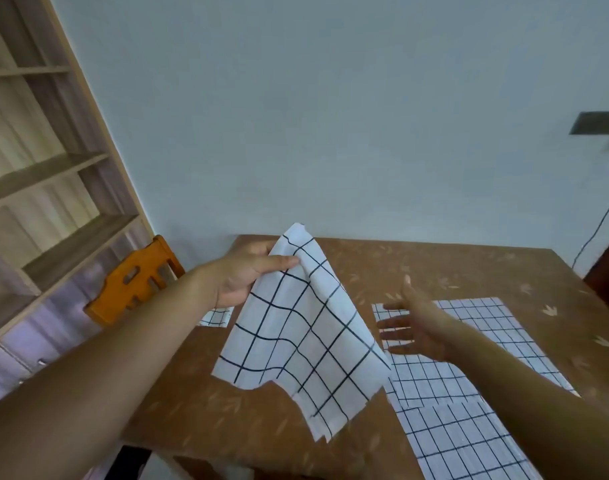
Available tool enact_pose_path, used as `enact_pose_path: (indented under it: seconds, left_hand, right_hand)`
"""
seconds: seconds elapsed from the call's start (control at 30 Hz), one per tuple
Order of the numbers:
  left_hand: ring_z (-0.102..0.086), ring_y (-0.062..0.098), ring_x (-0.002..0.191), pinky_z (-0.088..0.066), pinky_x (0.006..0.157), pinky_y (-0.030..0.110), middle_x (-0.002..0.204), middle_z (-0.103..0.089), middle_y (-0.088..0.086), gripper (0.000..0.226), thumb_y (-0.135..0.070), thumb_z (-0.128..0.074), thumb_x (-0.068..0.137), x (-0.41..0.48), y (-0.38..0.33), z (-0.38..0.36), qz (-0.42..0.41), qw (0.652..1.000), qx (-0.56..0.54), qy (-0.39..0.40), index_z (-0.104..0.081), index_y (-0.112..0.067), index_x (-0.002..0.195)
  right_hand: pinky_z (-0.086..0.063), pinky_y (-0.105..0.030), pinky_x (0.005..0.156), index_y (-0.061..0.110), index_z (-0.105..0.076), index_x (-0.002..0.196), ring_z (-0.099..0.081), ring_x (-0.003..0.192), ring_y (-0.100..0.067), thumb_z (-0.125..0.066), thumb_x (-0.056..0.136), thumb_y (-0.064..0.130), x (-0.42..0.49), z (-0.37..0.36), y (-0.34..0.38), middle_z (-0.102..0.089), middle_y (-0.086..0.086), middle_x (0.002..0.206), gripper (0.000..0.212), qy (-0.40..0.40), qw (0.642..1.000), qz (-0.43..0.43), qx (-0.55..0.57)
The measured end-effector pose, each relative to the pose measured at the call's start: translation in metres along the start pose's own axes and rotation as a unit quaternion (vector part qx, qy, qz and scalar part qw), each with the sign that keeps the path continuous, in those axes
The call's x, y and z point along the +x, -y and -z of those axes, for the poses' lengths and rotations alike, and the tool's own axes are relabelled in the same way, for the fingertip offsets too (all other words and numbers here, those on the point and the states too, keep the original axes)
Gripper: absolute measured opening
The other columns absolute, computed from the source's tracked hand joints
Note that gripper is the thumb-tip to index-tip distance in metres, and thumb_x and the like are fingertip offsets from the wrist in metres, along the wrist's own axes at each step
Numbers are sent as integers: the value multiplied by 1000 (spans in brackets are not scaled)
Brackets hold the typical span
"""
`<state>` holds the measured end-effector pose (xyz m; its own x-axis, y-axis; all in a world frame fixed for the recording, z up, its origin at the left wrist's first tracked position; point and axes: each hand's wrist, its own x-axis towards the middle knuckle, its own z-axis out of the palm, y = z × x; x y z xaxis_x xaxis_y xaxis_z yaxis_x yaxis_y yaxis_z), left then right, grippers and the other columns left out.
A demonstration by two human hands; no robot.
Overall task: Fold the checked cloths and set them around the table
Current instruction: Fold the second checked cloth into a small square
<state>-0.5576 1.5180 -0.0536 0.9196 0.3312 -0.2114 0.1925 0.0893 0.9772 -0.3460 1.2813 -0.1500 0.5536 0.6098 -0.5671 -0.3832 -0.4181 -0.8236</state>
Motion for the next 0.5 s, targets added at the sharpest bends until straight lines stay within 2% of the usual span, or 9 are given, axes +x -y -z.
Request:
enact_pose_path:
  seconds: [0.07, 0.1, 0.2, 0.3, 0.37, 0.43, 0.5]
  left_hand:
    - [-70, 36, 108, -57, 95, 50, 125, -68, 26, 46, -18, -71, 84, 2, 5, 8, -3, 998, -36, -42, -64, 0, 126]
    - [-70, 38, 109, -55, 96, 52, 126, -67, 27, 46, -19, -71, 85, 3, 8, 12, -2, 997, -49, -58, -64, 1, 126]
    - [-69, 40, 110, -53, 98, 57, 127, -66, 28, 42, -19, -65, 93, 5, 18, 19, 6, 991, -82, -103, -61, 1, 131]
    - [-71, 38, 104, -55, 94, 56, 126, -67, 27, 31, -18, -57, 101, 4, 25, 27, 7, 985, -110, -131, -63, -4, 128]
    - [-72, 36, 99, -58, 88, 54, 122, -69, 25, 30, -20, -56, 102, 2, 27, 29, 9, 982, -126, -138, -63, -7, 127]
    - [-73, 35, 96, -60, 83, 51, 115, -71, 21, 32, -20, -56, 102, 0, 27, 29, 9, 980, -141, -144, -61, -10, 132]
    - [-73, 32, 92, -60, 79, 48, 107, -73, 16, 32, -21, -54, 103, -1, 26, 26, 7, 977, -151, -148, -59, -13, 134]
  right_hand:
    - [-60, -46, 73, 5, -59, 133, -69, 87, -36, -24, 84, 89, -2, -7, -6, -66, -23, 109, 103, 87, 995, -29, 50]
    - [-60, -46, 72, 4, -57, 137, -68, 82, -36, -21, 82, 91, -5, -13, -5, -65, -24, 103, 108, 130, 989, -29, 70]
    - [-60, -50, 75, 13, -40, 150, -72, 81, -39, -16, 79, 93, -13, -33, 1, -71, -24, 92, 110, 215, 968, -15, 131]
    - [-61, -56, 80, 25, -27, 159, -73, 90, -45, -22, 74, 96, -12, -49, 1, -67, -33, 106, 110, 229, 964, -21, 136]
    - [-61, -56, 84, 27, -18, 161, -72, 95, -45, -23, 74, 96, -9, -59, -4, -64, -36, 114, 111, 231, 966, -31, 116]
    - [-62, -49, 78, 26, -10, 163, -74, 93, -43, -21, 78, 93, -10, -69, -7, -68, -36, 115, 109, 228, 967, -25, 114]
    - [-61, -41, 72, 30, -19, 160, -75, 84, -36, -21, 83, 90, -10, -78, -8, -68, -32, 122, 98, 220, 968, -7, 125]
